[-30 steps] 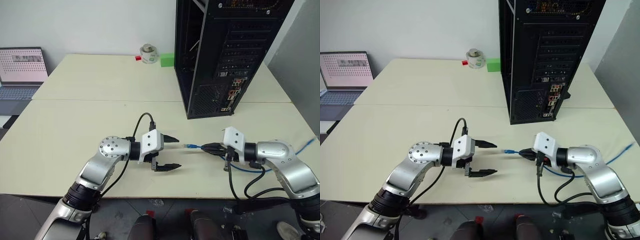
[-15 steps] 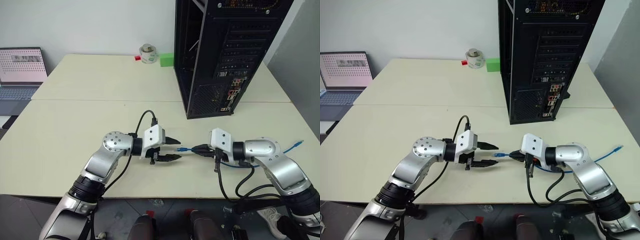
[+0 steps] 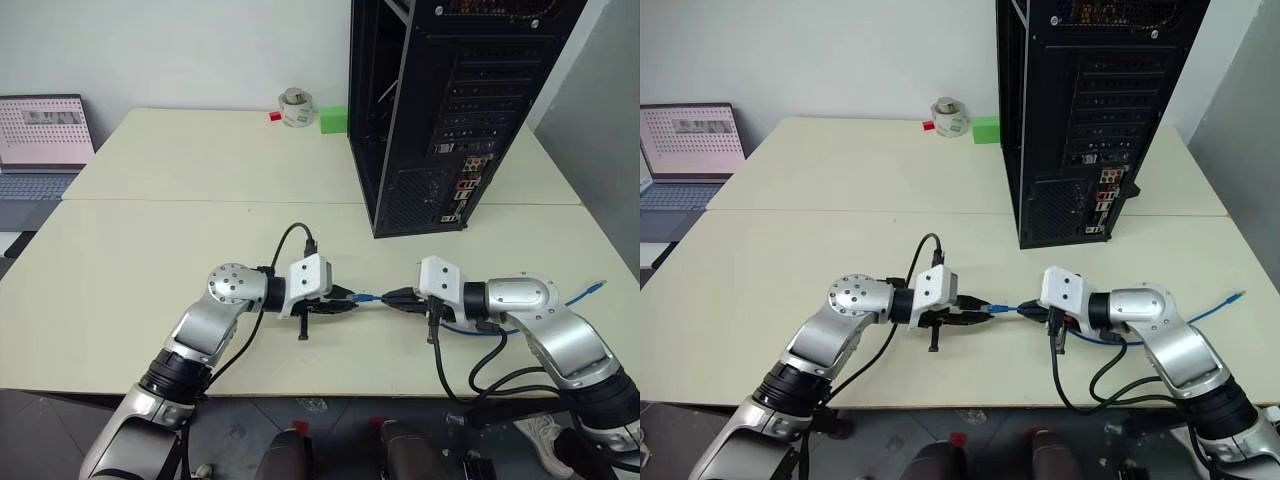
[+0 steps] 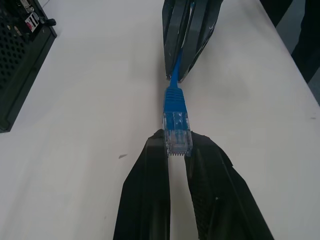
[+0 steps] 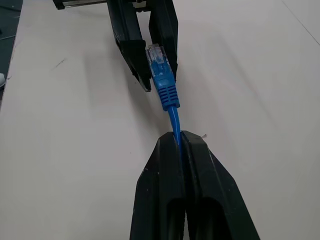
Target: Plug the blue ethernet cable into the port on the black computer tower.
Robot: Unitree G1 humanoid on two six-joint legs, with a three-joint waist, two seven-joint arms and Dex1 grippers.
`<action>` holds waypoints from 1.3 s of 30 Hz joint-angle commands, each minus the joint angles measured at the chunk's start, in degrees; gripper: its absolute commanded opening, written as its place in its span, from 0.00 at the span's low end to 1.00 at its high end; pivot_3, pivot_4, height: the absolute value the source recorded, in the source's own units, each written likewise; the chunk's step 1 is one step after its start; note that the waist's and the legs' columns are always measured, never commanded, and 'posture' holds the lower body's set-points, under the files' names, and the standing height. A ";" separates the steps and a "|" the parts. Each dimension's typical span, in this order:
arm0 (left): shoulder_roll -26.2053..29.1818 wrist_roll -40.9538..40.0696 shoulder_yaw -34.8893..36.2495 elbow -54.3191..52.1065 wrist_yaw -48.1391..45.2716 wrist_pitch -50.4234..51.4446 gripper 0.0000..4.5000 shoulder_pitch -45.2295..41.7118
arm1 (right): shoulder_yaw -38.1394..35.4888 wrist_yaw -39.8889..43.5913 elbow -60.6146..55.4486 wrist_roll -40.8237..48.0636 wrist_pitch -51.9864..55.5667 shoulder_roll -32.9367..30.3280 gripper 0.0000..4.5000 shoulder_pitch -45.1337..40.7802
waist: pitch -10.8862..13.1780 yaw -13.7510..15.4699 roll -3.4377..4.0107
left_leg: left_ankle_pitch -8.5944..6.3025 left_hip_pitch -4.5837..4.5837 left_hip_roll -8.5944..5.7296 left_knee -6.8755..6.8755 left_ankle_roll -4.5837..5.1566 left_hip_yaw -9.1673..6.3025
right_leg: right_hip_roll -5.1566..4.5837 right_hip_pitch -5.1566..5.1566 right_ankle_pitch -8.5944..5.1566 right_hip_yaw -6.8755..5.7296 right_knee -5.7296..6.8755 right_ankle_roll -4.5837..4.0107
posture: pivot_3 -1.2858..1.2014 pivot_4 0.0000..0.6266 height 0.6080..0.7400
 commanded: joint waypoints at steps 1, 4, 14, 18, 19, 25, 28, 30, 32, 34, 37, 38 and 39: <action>-0.64 0.48 0.32 0.14 0.80 -2.26 0.05 -1.13 | -0.04 0.85 -1.53 -0.02 -1.14 -0.20 0.00 -1.05 | 0.00 0.00 0.00 | 0.00 0.00 0.00 0.00 0.00 0.00 | 0.00 0.00 0.00 0.00 0.00 0.00 | 0.52 0.24 1.00; -0.93 0.64 0.54 0.67 1.08 -3.47 0.05 -1.13 | -0.38 0.72 -1.27 0.17 -0.84 -0.05 0.00 -1.21 | 0.00 0.00 0.00 | 0.00 0.00 0.00 0.00 0.00 -0.01 | 0.00 0.00 0.00 -0.01 0.00 0.00 | 0.52 0.24 1.00; -1.26 -1.37 2.61 1.45 0.37 -12.39 0.05 -0.02 | -8.09 6.08 -3.27 11.38 8.49 -4.31 0.53 -1.58 | 0.00 0.04 0.00 | 0.00 -0.01 0.00 0.00 0.00 -0.01 | -0.01 0.00 0.00 0.00 0.00 0.00 | 0.52 0.24 1.00; -1.27 -0.65 3.27 1.98 0.63 -19.71 0.05 -0.35 | -13.24 4.97 -5.02 21.53 19.15 -3.74 0.54 -1.62 | 0.00 0.02 0.00 | 0.00 -0.01 0.02 0.00 0.00 -0.02 | -0.02 0.00 0.01 -0.01 0.00 -0.01 | 0.52 0.24 1.00; -1.08 0.05 3.20 2.32 0.71 -22.17 0.05 -0.45 | -14.05 4.10 -5.20 23.47 21.39 -3.14 0.54 -1.70 | 0.00 0.02 0.00 | 0.00 0.01 0.02 0.00 0.00 -0.02 | -0.02 0.00 0.01 0.00 0.00 -0.01 | 0.52 0.24 1.00; -0.68 4.94 2.63 6.79 2.84 -40.57 0.05 -1.08 | -16.83 -2.44 -4.29 31.28 29.82 2.62 0.54 -3.04 | 0.00 0.02 0.00 | 0.00 0.00 0.02 -0.01 0.00 0.00 | -0.02 0.00 0.01 0.01 0.00 -0.01 | 0.52 0.24 1.00; -1.37 8.94 3.45 11.34 7.45 -53.20 0.05 -1.32 | -16.54 -4.51 -4.27 33.43 31.75 4.90 0.54 -3.11 | 0.00 0.12 0.00 | 0.00 -0.02 0.00 -0.01 0.00 -0.01 | -0.05 0.00 0.01 0.00 -0.01 -0.01 | 0.52 0.24 1.00; -1.67 11.27 3.89 13.69 10.80 -58.70 0.05 -1.64 | -16.52 -5.58 -4.43 34.70 32.79 5.87 0.54 -2.96 | 0.00 0.13 0.00 | 0.00 -0.03 0.00 0.00 0.00 -0.02 | -0.06 0.00 0.01 0.00 -0.02 -0.01 | 0.52 0.24 1.00; -1.78 13.42 4.13 15.70 13.96 -62.86 0.05 -2.09 | -16.52 -6.60 -4.44 35.61 33.44 6.77 0.54 -2.88 | 0.00 0.13 0.00 | 0.00 -0.05 0.00 0.00 0.00 -0.03 | -0.07 -0.01 0.01 -0.02 -0.02 -0.01 | 0.52 0.24 1.00; -1.83 14.99 4.22 17.07 16.57 -65.63 0.05 -2.41 | -16.35 -7.45 -4.34 36.20 33.74 7.39 0.54 -2.91 | 0.00 0.12 0.00 | 0.00 -0.05 0.00 0.00 0.00 -0.04 | -0.07 -0.01 0.01 -0.03 -0.01 -0.01 | 0.52 0.24 1.00; -1.56 17.36 3.82 18.43 19.60 -68.30 0.05 -2.82 | -16.03 -8.23 -4.26 36.74 34.05 8.04 0.54 -2.93 | 0.00 0.11 0.00 | 0.00 -0.06 0.00 0.00 0.00 -0.04 | -0.07 -0.01 0.01 -0.04 -0.01 0.00 | 0.52 0.24 1.00; -1.44 18.06 3.60 18.76 20.39 -68.79 0.05 -2.96 | -16.04 -8.38 -4.19 36.94 34.11 8.22 0.54 -2.93 | 0.00 0.11 0.00 | 0.00 -0.06 0.00 0.00 0.00 -0.05 | -0.07 -0.01 0.01 -0.04 -0.01 0.00 | 0.52 0.24 1.00; -1.33 18.64 3.42 19.06 21.05 -69.20 0.05 -3.09 | -16.05 -8.59 -4.11 37.18 34.18 8.39 0.54 -2.96 | 0.00 0.10 0.00 | 0.00 -0.06 0.00 0.00 0.00 -0.05 | -0.07 -0.01 0.01 -0.05 -0.01 0.00 | 0.52 0.24 1.00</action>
